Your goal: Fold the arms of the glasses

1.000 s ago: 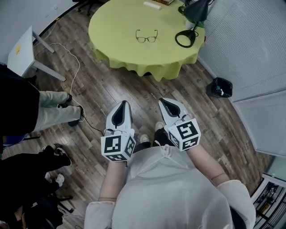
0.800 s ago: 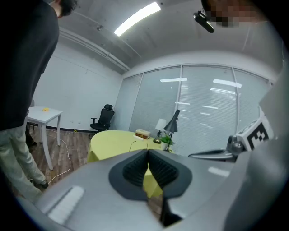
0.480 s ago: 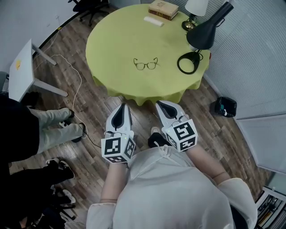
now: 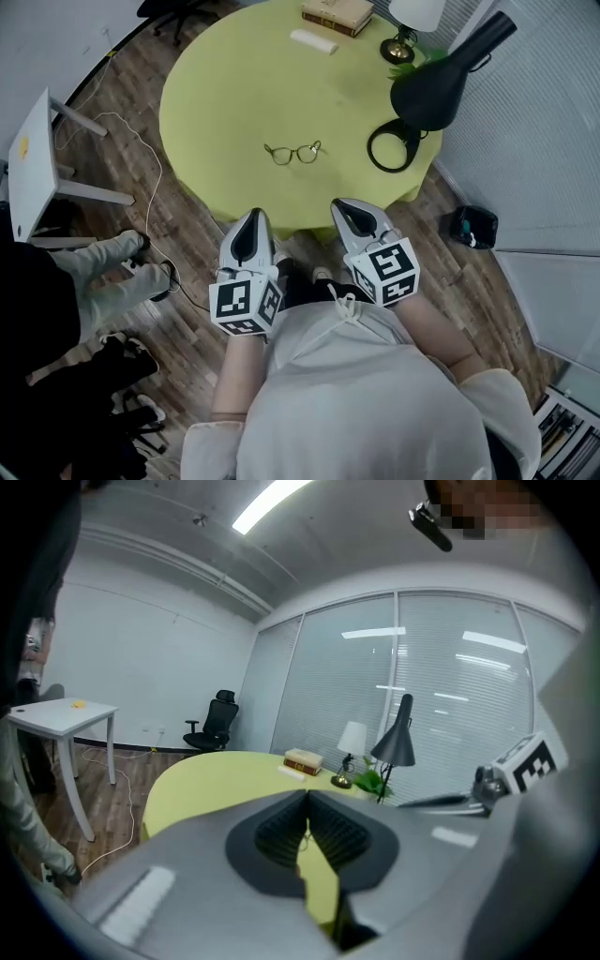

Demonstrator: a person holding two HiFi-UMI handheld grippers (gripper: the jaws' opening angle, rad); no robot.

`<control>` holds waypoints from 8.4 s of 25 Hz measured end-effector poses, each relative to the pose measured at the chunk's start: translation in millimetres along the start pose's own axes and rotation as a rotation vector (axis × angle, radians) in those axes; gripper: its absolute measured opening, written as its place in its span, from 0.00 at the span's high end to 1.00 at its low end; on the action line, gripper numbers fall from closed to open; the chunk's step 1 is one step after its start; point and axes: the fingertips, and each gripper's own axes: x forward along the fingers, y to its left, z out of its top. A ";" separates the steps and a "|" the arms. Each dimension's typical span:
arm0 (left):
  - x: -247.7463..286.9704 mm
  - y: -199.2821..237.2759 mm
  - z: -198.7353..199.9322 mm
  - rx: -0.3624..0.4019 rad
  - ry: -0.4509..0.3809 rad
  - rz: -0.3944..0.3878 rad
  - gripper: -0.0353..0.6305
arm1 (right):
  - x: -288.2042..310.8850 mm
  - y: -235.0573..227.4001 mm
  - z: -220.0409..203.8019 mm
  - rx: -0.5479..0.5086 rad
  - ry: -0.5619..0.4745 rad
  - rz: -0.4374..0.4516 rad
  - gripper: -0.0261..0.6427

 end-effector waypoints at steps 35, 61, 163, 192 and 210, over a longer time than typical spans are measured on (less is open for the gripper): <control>216.6 110.4 -57.4 -0.004 0.315 -0.156 0.94 | 195.0 -131.7 -90.8 -0.084 0.488 -0.038 0.80; 253.1 121.5 -90.2 -0.018 0.348 -0.165 0.94 | 222.2 -118.4 -92.7 -0.745 0.611 0.328 0.94; 216.1 102.8 -210.5 -0.078 0.696 -0.237 0.94 | 222.1 -60.8 -99.9 -0.703 0.669 0.321 0.94; 218.8 107.1 -210.2 -0.104 0.699 -0.249 0.94 | 279.4 -31.0 -123.1 -0.620 0.706 0.489 0.93; 224.7 105.9 -211.3 -0.117 0.720 -0.256 0.94 | 291.3 -35.8 -140.8 -0.575 0.777 0.512 0.89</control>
